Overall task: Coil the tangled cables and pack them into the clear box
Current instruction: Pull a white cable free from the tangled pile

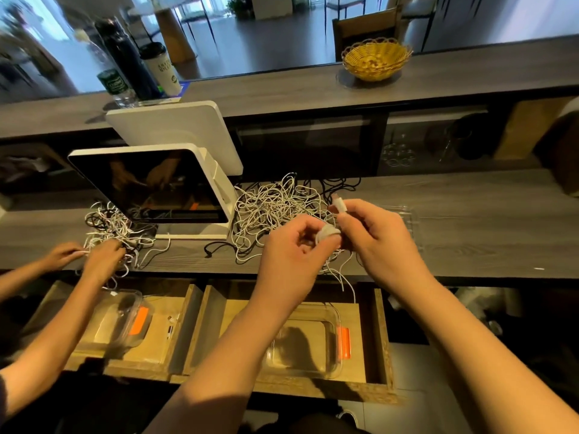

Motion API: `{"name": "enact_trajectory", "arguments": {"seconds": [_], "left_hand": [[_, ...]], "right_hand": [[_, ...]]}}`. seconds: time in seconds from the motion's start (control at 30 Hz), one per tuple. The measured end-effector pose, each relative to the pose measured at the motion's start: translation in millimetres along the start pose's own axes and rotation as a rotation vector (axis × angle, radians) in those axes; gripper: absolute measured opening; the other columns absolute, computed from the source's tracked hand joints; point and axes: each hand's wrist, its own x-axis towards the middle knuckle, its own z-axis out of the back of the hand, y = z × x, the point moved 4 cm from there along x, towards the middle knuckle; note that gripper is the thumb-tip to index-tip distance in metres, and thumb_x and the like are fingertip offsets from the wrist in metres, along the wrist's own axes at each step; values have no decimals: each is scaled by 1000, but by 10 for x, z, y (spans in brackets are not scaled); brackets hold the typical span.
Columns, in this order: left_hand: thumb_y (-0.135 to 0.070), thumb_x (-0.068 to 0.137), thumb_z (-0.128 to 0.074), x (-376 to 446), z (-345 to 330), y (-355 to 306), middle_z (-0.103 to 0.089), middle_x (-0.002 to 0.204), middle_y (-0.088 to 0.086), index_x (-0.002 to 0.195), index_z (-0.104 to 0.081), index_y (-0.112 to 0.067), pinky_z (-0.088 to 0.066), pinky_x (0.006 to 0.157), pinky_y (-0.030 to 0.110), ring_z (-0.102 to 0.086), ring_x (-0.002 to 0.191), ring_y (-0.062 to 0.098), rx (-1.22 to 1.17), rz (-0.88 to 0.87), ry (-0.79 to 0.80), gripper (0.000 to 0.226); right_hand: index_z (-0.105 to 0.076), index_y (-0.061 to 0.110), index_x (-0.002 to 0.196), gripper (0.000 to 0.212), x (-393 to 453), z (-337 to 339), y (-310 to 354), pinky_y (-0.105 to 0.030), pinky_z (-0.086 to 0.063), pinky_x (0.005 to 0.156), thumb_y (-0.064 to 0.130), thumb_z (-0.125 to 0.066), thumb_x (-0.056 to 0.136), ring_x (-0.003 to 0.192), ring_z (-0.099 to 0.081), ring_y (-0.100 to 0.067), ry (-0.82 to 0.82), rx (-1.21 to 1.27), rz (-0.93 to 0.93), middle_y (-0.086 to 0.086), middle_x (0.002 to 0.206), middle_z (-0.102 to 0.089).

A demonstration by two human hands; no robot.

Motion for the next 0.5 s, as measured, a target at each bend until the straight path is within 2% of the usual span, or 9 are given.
{"name": "enact_trajectory", "arguments": {"seconds": [0.07,0.13,0.2,0.27,0.3,0.33,0.4,0.5], "left_hand": [[-18,93,-69,-17,-63,4,-67,88,-8,99,-68,-19,-56,76,36,-63,82,9,167,-94,100,7],[-20,95,-65,-24,-95,26,-65,90,-10,102,-66,-17,-54,77,38,-61,85,9,234,-168,143,7],[-20,93,-63,-32,-91,46,-63,89,-9,99,-65,-17,-53,75,39,-60,84,10,252,-213,153,7],[-13,90,-65,-49,-81,64,-63,86,-7,95,-66,-16,-52,74,38,-59,81,13,245,-236,145,7],[-8,87,-67,-58,-75,68,-63,84,-6,94,-67,-15,-52,74,35,-60,80,13,235,-251,131,9],[-5,86,-67,-67,-68,60,-63,84,-6,93,-68,-14,-52,74,29,-60,80,11,229,-272,112,12],[1,83,-68,-72,-46,24,-62,85,-5,92,-69,-11,-47,75,17,-59,83,9,226,-333,65,15],[3,81,-71,-59,-10,12,-60,93,-1,91,-70,-10,-44,78,14,-57,89,8,204,-384,-42,16]], "right_hand": [[-69,15,100,21,57,12,-46,-58,-54,71,20,-49,101,80,-66,-33,121,-33,-88,-11,85,-69],[-71,18,101,24,74,14,-61,-55,-55,72,19,-47,102,80,-65,-33,216,-50,-125,-13,88,-71],[-70,27,114,26,35,10,-79,-44,-57,81,22,-47,103,86,-69,-20,260,-42,-150,-3,96,-74],[-63,28,130,32,-22,10,-95,-31,-55,92,23,-49,102,101,-66,-4,270,-58,-141,9,112,-72],[-62,26,132,33,-48,16,-98,-28,-54,93,21,-51,102,106,-64,-1,252,-44,-127,11,116,-70],[-62,26,132,33,-68,30,-90,-26,-54,90,20,-54,100,105,-64,0,219,-11,-115,11,115,-71],[-66,23,126,30,-81,66,-61,-25,-56,75,16,-59,97,88,-68,-3,154,65,-91,7,99,-73],[-69,20,109,18,-71,104,16,-33,-54,62,11,-62,95,72,-65,-23,123,164,-57,-5,81,-70]]}}
